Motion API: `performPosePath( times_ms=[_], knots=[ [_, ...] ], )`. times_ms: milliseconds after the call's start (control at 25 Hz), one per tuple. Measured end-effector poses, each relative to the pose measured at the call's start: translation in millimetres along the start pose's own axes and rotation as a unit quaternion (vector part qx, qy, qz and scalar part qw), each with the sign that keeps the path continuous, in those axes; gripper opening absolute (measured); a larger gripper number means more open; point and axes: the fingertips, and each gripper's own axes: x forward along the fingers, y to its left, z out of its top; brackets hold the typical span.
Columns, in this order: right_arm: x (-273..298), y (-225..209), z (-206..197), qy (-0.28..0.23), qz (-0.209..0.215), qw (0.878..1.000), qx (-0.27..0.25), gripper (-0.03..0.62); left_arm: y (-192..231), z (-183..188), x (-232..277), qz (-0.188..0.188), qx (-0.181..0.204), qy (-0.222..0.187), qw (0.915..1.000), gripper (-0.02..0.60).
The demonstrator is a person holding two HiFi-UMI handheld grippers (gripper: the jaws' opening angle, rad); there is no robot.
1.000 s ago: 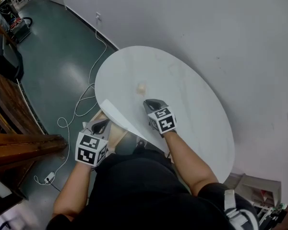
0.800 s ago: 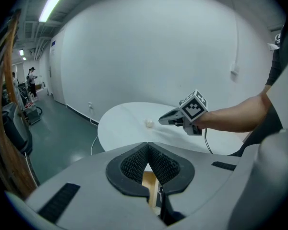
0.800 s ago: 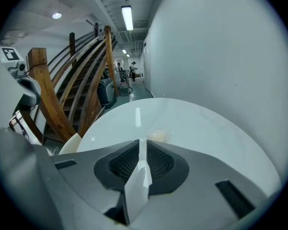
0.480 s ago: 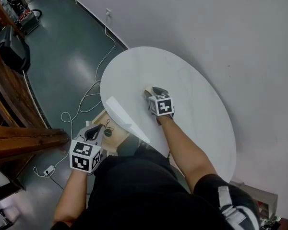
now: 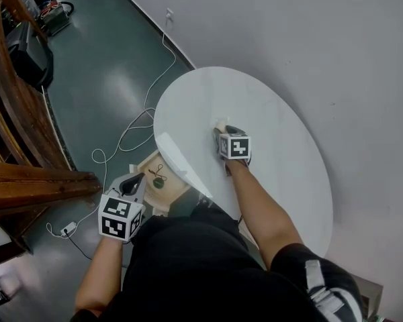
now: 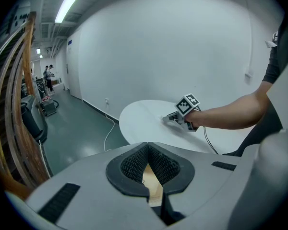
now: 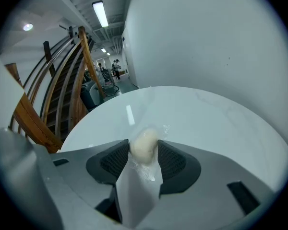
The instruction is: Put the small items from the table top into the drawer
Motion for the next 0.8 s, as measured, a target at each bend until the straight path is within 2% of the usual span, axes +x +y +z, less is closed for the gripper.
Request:
performPosePath(
  times_ms=[360,800],
  knots=[
    [-6,11,-6,0.012,0.013,1.000,0.000,0.149,3,0,-3,-0.009,0.007,-0.008,0.9999,0.015],
    [-41,51,9,-0.030,0.039,0.999,-0.023,0.147,10,-1,-7,-0.024,0.017,-0.018,0.9994,0.015]
  ],
)
